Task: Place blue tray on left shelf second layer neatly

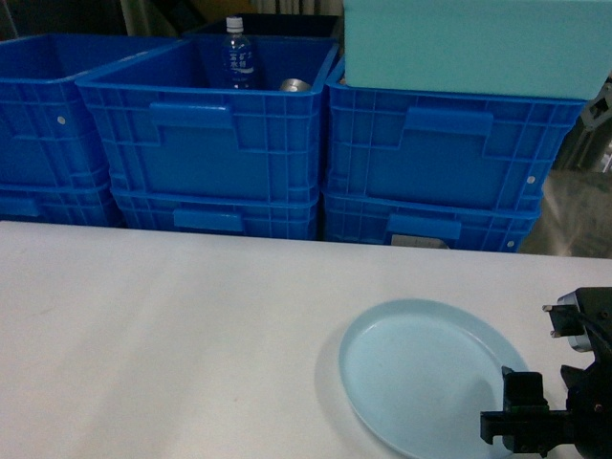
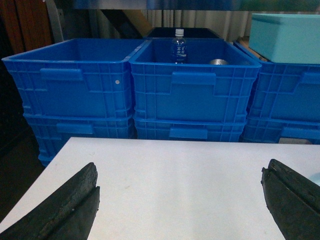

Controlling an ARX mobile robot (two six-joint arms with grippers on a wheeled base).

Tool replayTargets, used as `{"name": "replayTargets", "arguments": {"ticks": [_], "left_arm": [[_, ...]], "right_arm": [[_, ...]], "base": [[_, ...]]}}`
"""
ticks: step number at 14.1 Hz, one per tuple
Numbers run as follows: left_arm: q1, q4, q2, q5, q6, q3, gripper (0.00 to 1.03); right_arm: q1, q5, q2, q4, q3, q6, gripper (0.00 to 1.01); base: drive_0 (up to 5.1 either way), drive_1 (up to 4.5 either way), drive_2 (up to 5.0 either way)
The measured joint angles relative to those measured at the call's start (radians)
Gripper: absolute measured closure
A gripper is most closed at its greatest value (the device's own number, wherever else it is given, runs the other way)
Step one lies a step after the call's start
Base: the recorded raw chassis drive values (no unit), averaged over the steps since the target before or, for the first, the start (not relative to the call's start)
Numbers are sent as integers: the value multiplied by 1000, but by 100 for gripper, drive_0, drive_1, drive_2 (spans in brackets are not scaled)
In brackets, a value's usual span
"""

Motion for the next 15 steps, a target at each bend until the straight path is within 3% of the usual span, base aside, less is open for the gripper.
{"name": "replayTargets", "arguments": {"ticks": [4, 6, 14, 15], "left_arm": [[0, 0, 0, 0, 0, 0, 5], [0, 0, 0, 0, 0, 0, 5], [0, 0, 0, 0, 0, 0, 5], [0, 0, 0, 0, 0, 0, 5]], "right_arm": [[-6, 3, 10, 7, 0, 38, 87], [-6, 2, 15, 21, 0, 40, 99], [-17, 1, 14, 28, -16, 48, 99], [-20, 5, -36, 14, -64, 29, 99]], "base": [[0, 0, 0], [0, 0, 0], [0, 0, 0], [0, 0, 0]]}}
